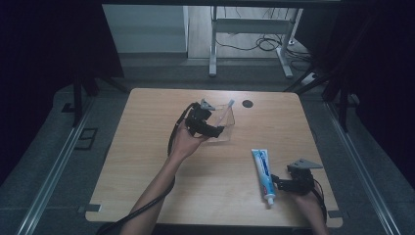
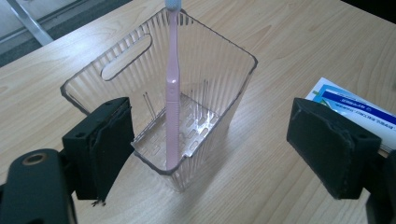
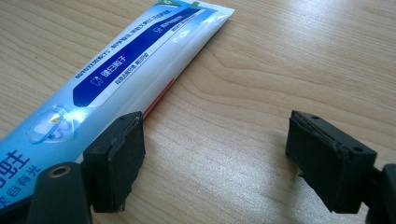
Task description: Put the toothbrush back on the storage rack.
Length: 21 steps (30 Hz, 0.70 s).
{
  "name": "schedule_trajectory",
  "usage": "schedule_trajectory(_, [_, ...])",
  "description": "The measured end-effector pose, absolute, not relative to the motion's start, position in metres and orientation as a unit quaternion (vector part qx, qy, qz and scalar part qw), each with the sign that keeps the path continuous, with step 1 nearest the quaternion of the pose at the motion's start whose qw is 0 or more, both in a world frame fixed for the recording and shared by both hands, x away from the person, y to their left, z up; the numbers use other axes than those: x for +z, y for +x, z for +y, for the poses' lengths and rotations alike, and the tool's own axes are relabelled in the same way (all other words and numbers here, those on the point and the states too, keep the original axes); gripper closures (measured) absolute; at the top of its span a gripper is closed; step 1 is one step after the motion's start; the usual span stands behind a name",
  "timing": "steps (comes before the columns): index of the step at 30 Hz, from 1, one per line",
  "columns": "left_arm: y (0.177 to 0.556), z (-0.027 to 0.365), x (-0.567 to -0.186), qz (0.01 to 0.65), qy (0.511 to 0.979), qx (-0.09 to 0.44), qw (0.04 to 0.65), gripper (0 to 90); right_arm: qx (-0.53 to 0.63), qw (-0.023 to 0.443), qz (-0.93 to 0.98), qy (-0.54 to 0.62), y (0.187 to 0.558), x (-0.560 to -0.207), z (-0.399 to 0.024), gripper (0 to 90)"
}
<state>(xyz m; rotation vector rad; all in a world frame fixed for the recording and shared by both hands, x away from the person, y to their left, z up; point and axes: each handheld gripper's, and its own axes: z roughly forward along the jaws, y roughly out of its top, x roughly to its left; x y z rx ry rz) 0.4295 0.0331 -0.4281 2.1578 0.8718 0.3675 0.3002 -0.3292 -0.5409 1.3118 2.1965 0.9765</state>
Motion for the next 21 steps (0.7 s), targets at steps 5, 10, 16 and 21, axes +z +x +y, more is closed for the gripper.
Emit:
schedule_trajectory(5, [0.424,0.036,-0.430,0.342,0.845,0.141,0.387,15.4,0.349,0.200,0.786,0.469,0.300,-0.541,-0.329,19.7])
schedule_trajectory(10, [0.419,0.041,-0.432,0.341,0.844,0.134,0.392,15.5,0.349,0.200,0.786,0.469,0.300,-0.541,-0.329,19.7])
schedule_trajectory(16, [0.414,0.050,-0.434,0.344,0.841,0.125,0.399,15.4,0.349,0.201,0.786,0.469,0.300,-0.541,-0.329,19.8])
schedule_trajectory(21, [0.409,0.059,-0.434,0.350,0.835,0.111,0.410,15.4,0.348,0.202,0.787,0.468,0.300,-0.541,-0.329,19.8])
